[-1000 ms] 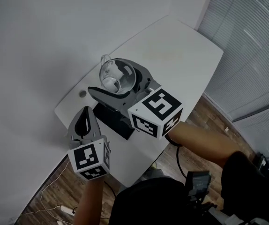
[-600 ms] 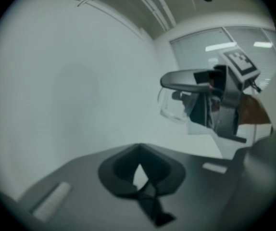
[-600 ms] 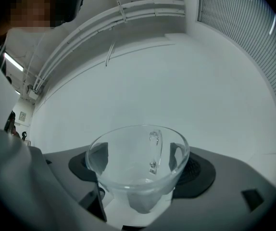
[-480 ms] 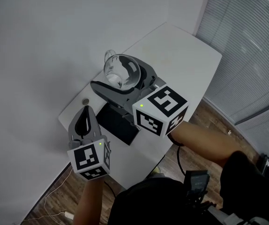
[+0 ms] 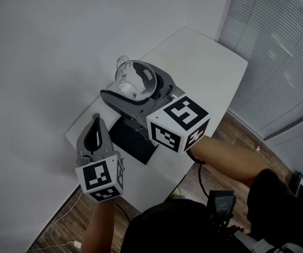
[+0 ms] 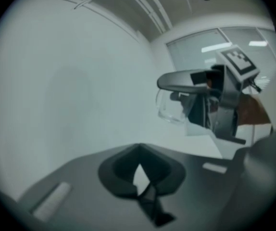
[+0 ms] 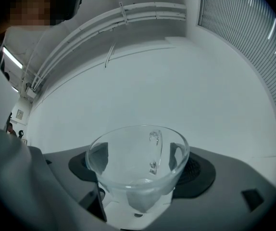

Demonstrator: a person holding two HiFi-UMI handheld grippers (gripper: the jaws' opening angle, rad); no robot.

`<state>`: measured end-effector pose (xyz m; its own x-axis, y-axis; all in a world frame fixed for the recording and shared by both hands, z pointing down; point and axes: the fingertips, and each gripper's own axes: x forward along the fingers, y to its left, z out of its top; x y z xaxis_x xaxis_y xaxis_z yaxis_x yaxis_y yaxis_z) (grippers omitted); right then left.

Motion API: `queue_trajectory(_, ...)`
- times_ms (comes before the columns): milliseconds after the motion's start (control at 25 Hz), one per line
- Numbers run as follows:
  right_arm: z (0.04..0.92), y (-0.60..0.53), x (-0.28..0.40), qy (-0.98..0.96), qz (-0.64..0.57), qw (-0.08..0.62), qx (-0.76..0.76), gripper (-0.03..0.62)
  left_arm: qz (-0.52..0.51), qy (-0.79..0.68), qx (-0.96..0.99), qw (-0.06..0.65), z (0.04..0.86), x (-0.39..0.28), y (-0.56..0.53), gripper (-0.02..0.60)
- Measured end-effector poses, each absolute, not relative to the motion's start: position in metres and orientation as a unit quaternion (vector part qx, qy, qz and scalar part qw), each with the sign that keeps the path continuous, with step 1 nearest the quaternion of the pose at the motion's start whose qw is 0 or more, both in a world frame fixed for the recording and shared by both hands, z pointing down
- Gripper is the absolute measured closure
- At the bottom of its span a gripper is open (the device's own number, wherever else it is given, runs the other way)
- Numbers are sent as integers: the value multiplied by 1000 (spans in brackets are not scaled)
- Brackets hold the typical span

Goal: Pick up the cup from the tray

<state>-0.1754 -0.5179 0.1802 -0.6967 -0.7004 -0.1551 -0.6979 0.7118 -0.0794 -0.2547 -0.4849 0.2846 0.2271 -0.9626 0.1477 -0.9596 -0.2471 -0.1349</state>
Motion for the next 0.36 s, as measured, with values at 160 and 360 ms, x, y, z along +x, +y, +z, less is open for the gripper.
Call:
queue_trajectory(160, 176, -517, -176, 922, -3, 88, -378, 160, -101, 612, -784, 10, 282, -253, -485, 581)
queue_trajectory(360, 173, -519, -178, 921, 0, 88, -379, 160, -101, 611, -785, 5, 281, -252, -489, 581)
